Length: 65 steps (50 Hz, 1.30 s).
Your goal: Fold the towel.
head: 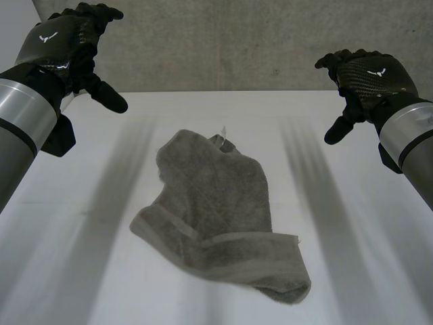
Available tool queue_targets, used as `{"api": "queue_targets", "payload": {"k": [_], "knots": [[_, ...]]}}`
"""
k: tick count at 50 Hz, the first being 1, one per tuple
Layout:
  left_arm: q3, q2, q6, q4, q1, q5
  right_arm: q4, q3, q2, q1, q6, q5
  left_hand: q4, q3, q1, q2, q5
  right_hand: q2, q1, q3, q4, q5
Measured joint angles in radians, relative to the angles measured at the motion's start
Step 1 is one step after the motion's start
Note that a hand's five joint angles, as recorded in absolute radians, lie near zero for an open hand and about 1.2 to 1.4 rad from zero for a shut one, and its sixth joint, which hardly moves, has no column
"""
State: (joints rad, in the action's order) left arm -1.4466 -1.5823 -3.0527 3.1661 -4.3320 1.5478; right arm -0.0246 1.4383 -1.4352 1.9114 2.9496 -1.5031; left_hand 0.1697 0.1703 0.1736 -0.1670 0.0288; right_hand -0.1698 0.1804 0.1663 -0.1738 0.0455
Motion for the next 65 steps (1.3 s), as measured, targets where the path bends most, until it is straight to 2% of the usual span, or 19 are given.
{"api": "queue_targets", "payload": {"k": [12, 18, 26, 32, 43, 50, 55, 56, 59, 65], "knots": [[0.001, -0.023, -0.022, 0.001, 0.001, -0.001, -0.004, -0.001, 0.003, -0.002, -0.006, 0.022, 0.0, 0.0, 0.0, 0.0, 0.0, 0.0, 0.0, 0.0, 0.0, 0.0], [0.018, -0.085, -0.052, -0.004, 0.0, -0.001, -0.029, -0.003, 0.018, -0.002, -0.044, 0.084, 0.009, 0.01, 0.004, -0.014, 0.0, 0.0, 0.0, 0.0, 0.0, 0.0], [0.029, -0.204, -0.066, -0.009, 0.0, 0.016, -0.136, -0.023, 0.113, 0.004, -0.158, 0.169, 0.013, 0.014, 0.004, -0.018, 0.0, 0.0, 0.0, 0.0, 0.0, 0.0], [0.007, -0.282, -0.014, -0.009, 0.002, 0.031, -0.199, -0.037, 0.223, 0.031, -0.2, 0.197, 0.013, 0.013, 0.004, -0.018, 0.0, 0.0, 0.0, 0.0, 0.0, 0.0], [-0.01, -0.341, 0.099, -0.006, 0.001, 0.041, -0.216, -0.017, 0.387, 0.111, -0.195, 0.2, 0.013, 0.013, 0.004, -0.016, 0.0, -0.046, 0.07, 0.051, -0.038, 0.0], [-0.014, -0.331, 0.1, -0.008, -0.001, 0.04, -0.222, 0.005, 0.422, 0.144, -0.187, 0.212, 0.011, 0.011, 0.004, -0.016, 0.0, -0.248, 0.301, 0.251, -0.244, 0.193], [-0.027, -0.317, 0.096, -0.009, -0.002, 0.04, -0.222, 0.019, 0.423, 0.162, -0.16, 0.25, 0.011, 0.011, 0.002, -0.016, 0.0, -0.613, 0.704, 0.615, -0.608, 0.519], [-0.031, -0.313, 0.095, -0.009, -0.002, 0.04, -0.223, 0.024, 0.421, 0.167, -0.149, 0.265, 0.011, 0.011, 0.002, -0.015, 0.0, -0.828, 0.948, 0.818, -0.812, 0.755], [-0.037, -0.306, 0.094, -0.009, -0.002, 0.04, -0.223, 0.037, 0.412, 0.181, -0.124, 0.296, 0.011, 0.011, 0.002, -0.015, 0.0, -0.973, 1.129, 0.974, -0.968, 0.915], [-0.04, -0.299, 0.093, -0.009, -0.004, 0.04, -0.224, 0.074, 0.378, 0.229, -0.103, 0.351, 0.011, 0.011, 0.001, -0.014, 0.0, -1.032, 1.196, 1.035, -1.028, 0.974]]}}
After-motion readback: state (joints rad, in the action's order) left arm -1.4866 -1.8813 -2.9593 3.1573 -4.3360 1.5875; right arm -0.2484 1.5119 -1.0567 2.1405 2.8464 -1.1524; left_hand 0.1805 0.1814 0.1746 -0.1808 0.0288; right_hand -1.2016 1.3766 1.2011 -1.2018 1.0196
